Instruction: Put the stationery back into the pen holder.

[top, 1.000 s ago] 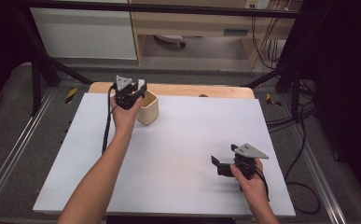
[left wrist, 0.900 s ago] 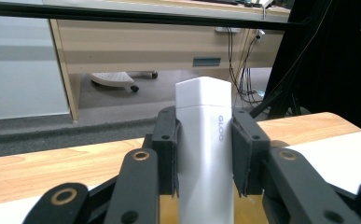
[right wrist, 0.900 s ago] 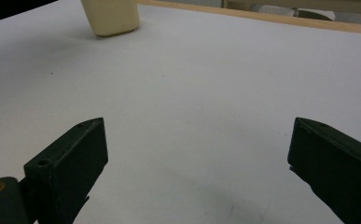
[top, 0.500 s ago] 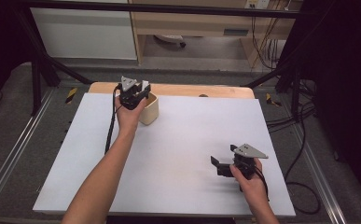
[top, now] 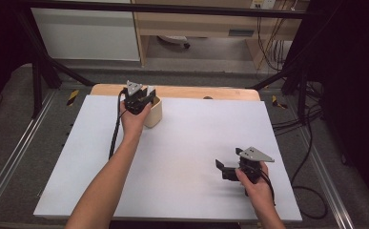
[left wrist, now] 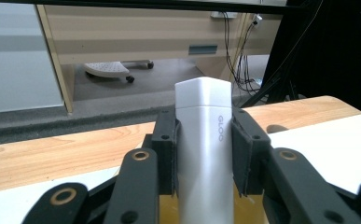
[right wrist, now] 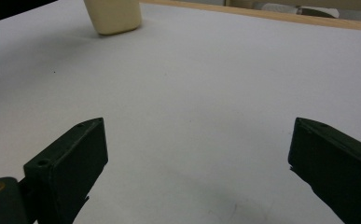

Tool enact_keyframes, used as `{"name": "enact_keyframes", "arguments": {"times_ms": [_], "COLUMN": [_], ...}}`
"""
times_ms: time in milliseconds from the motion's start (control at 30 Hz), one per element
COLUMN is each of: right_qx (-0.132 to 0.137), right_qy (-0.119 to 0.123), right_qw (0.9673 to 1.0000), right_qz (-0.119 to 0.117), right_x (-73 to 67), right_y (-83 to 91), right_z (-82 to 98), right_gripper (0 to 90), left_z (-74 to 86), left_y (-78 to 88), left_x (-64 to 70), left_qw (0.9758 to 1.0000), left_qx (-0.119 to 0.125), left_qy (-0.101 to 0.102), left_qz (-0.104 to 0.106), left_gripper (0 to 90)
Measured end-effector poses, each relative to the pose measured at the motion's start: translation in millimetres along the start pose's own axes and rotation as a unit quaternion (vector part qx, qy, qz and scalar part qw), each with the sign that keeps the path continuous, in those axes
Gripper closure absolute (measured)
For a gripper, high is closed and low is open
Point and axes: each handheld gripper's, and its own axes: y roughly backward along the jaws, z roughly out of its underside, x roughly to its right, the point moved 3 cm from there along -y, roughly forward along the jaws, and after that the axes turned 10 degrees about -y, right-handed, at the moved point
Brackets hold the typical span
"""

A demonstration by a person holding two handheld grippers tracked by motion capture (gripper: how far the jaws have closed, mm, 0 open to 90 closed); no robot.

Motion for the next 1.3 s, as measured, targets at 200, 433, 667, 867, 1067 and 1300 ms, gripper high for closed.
{"name": "enact_keyframes", "arguments": {"times_ms": [200,433,667,867,1067,1300], "right_qx": [-0.001,-0.002,-0.002,-0.001,0.000,0.001], "right_qy": [0.000,0.001,0.003,0.003,0.005,0.006], "right_qw": [1.0000,1.0000,1.0000,1.0000,1.0000,1.0000], "right_qz": [0.001,0.000,0.000,0.000,0.000,0.000], "right_x": [-0.1,-0.8,-1.3,-1.5,-1.6,-2.3], "right_y": [-0.6,-0.4,-1.0,-0.8,-0.9,-0.2], "right_z": [0.3,0.6,0.7,0.6,0.3,-0.2], "right_gripper": [5.0,5.0,5.0,4.9,4.9,4.4], "left_z": [0.3,0.5,-5.3,-7.9,-12.2,-16.2], "left_y": [0.6,0.8,4.5,8.7,17.4,35.1], "left_x": [-0.7,0.3,1.5,0.1,1.1,3.2], "left_qw": [1.0000,1.0000,0.9998,0.9998,1.0000,0.9999], "left_qx": [-0.003,-0.004,0.005,0.003,-0.002,0.005], "left_qy": [-0.007,-0.007,-0.007,-0.004,-0.004,0.006], "left_qz": [-0.003,-0.003,-0.015,-0.017,-0.008,0.007], "left_gripper": [66.0,59.8,24.2,9.5,7.1,7.9]}}
